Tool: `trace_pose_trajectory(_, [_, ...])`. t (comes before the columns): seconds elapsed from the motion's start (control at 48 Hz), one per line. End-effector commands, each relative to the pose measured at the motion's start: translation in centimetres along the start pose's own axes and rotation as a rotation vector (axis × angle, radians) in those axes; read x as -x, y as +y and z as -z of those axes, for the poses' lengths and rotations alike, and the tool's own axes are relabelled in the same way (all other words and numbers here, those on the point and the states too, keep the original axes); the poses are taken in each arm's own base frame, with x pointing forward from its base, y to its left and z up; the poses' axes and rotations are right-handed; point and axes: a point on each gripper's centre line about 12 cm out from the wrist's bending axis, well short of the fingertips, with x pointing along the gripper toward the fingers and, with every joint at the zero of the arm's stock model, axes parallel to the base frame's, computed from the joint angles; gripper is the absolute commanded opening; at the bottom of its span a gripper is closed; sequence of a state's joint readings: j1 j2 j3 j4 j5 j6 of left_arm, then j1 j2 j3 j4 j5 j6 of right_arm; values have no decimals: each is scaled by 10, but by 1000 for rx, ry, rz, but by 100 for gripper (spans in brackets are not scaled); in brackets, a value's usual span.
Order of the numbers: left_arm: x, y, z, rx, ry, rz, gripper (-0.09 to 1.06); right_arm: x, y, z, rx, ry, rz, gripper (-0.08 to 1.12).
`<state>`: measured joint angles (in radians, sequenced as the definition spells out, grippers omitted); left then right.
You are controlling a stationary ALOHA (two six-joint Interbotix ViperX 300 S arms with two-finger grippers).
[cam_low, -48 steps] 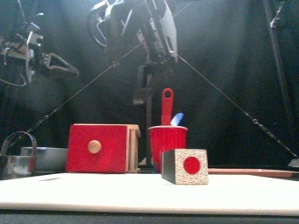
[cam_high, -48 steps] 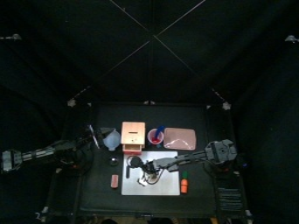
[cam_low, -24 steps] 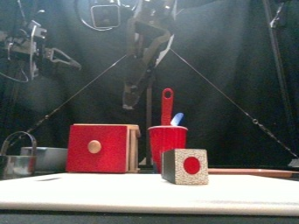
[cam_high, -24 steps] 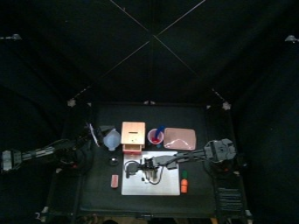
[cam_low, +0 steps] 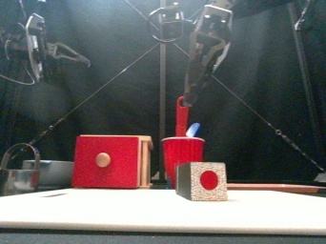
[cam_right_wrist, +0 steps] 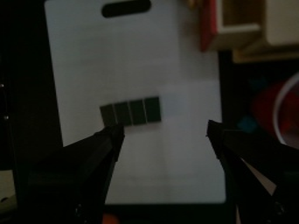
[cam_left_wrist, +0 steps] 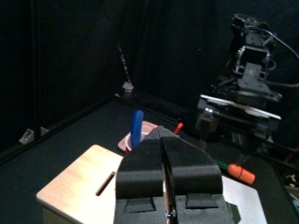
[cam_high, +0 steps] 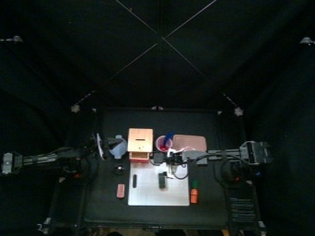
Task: Place sushi on board then cut the sushi with the knife then place the pieces on the plate
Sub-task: Pick knife at handle with right hand
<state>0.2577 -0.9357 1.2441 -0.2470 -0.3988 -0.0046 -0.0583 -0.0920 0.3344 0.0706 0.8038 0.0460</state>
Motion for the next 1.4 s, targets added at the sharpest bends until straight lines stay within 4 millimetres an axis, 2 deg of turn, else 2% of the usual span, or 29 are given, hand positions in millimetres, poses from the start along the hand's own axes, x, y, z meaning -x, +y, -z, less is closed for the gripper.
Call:
trace_pose_trajectory(0.021, [-4, -3, -10, -4, -29, 9, 2, 39, -22, 4, -56, -38, 27, 104])
trace_pose_trajectory(0.146, [-4, -3, -9, -7, -25, 8, 2, 65, -45, 6, -97, -51, 72, 104])
trace_pose_trajectory(0.229, [-5, -2, -8, -11, -21, 5, 2, 74, -61, 3, -113, -60, 115, 104])
trace_pose_trajectory(0.312, [-6, -2, -7, -14, -16, 3, 2, 70, -74, 1, -107, -31, 154, 104])
trace_pose_trajectory(0.396, [-6, 0, -4, -16, -6, -5, 2, 58, -83, 0, -107, 55, 172, 104])
trace_pose_trajectory(0.562, [-7, 5, 3, -20, 16, -29, 2, 39, -84, -10, -89, 167, 156, 104])
trace_pose_trajectory(0.833, [-5, 12, 11, -23, 40, -55, 2, 32, -85, -39, -70, 182, 134, 104])
trace_pose_trajectory(1.125, [-2, 16, 18, -28, 38, -67, 2, -3, -78, -57, -25, 303, 139, 104])
trace_pose_trajectory(1.396, [0, 18, 23, -29, 50, -75, 2, -10, -82, -65, -28, 402, 170, 104])
